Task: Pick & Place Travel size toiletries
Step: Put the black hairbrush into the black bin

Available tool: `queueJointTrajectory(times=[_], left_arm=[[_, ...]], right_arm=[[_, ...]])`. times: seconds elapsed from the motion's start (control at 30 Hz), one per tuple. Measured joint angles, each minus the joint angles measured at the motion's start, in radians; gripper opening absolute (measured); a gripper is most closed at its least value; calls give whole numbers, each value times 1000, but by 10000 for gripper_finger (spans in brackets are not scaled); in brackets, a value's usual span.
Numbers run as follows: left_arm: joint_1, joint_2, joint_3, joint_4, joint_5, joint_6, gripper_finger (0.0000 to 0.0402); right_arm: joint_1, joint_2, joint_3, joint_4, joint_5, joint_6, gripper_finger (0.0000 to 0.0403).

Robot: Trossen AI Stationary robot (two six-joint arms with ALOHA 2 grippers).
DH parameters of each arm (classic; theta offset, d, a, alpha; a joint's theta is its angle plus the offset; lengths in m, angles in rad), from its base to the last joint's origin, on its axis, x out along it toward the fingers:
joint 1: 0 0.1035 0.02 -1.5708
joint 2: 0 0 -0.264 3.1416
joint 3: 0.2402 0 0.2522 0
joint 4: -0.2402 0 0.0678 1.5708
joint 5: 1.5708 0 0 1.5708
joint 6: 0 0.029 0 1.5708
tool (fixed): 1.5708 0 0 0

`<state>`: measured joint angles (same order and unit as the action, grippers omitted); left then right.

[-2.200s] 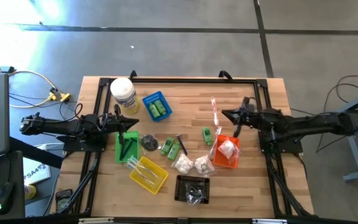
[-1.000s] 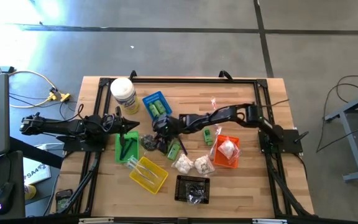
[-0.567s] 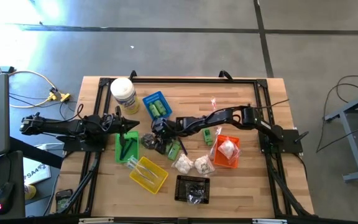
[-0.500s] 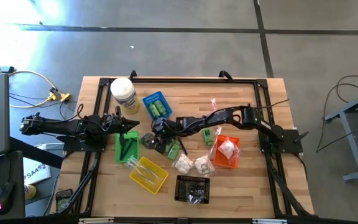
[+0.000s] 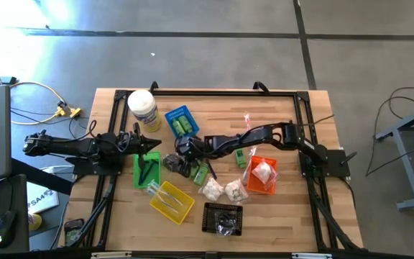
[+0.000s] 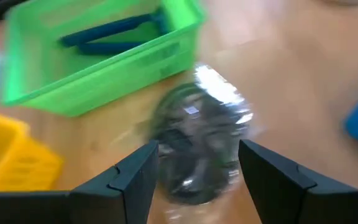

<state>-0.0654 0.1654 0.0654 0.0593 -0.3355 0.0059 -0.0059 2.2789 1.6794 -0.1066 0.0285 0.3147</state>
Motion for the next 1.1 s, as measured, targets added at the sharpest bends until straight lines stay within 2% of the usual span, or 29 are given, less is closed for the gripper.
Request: queueJointTrajectory(times=[0.1,0.5,1.1], left_arm=[[0,0,0,-1,0,0,0],[0,0,0,-2,1,25,0],[0,0,0,1,2,46,0]], right_arm=[[-14,0,0,-37,25,2,215],[-36,37,-1,-19,-86,32,215],[-40,70,0,16,-88,3,215]])
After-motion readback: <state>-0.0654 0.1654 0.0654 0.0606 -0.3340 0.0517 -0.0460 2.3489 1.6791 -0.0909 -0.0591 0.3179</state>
